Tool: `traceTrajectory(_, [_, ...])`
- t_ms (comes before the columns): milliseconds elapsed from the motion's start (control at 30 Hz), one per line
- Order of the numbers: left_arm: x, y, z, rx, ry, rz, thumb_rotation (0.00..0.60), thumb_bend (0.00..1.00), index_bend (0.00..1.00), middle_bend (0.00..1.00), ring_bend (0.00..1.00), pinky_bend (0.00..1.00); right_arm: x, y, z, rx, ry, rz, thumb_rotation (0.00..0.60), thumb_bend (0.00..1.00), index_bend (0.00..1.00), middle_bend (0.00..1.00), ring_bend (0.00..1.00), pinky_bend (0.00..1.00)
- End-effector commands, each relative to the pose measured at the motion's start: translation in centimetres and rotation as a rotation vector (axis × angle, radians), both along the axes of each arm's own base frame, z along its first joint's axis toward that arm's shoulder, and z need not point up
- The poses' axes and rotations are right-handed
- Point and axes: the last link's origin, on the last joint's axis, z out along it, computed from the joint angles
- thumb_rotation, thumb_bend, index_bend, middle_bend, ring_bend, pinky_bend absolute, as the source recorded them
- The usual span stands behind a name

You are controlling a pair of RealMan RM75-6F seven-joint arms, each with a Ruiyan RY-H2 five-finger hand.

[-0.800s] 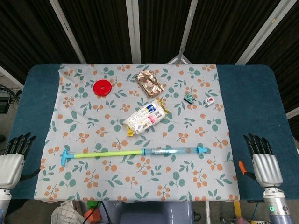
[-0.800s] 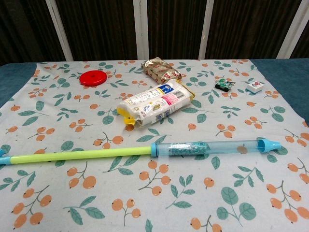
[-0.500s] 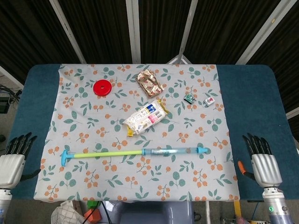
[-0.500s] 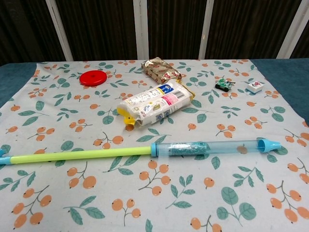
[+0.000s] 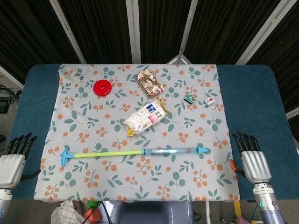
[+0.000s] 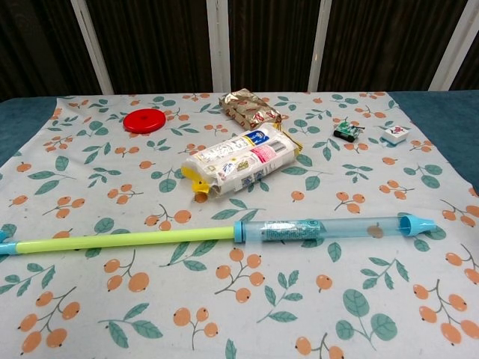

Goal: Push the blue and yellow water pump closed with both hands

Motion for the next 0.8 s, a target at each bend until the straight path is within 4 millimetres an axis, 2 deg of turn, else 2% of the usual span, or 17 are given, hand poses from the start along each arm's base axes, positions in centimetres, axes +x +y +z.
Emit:
traceTrajectory(33, [0.0, -0.1, 0.1, -0.001, -0.004, 0.000, 0.600, 0.16, 0.03, 0.00, 0.00, 0.00, 0.0, 0.1, -0.1, 0.006, 0.003, -0.004, 0.600, 0.39, 0.00, 0.00, 0.00, 0.00])
traceTrajectory(200, [-0.1, -0.1, 0.0, -0.009, -0.002, 0.005, 0.600, 0.16, 0.07, 0.00, 0.00, 0.00, 0.1, 0.7, -0.5, 0.030, 0.023, 0.014, 0.600, 0.39, 0.00, 0.00, 0.00, 0.00])
traceTrajectory(367, [0.2, 0.6, -0.6, -0.028, 0.038, 0.007, 0.600, 0.21, 0.24, 0.04, 0.00, 0.00, 0.3, 0.7, -0.6, 0.026, 0.027, 0.051, 0.600, 0.39, 0.00, 0.00, 0.00, 0.00])
traceTrajectory(500, [0.9, 2.5, -1.6, -0.043, 0.080, 0.002, 0.600, 0.28, 0.37, 0.08, 0.00, 0.00, -0.1, 0.7, -0.6, 0.028, 0.022, 0.046, 0.600, 0.39, 0.00, 0.00, 0.00, 0.00])
traceTrajectory(800, [0.2, 7.1, -4.9, -0.100, 0.169, 0.067, 0.600, 0.34, 0.43, 0.14, 0.00, 0.00, -0.2, 1.0, -0.3, 0.031, 0.013, 0.060, 0.600, 0.39, 0.00, 0.00, 0.00, 0.00])
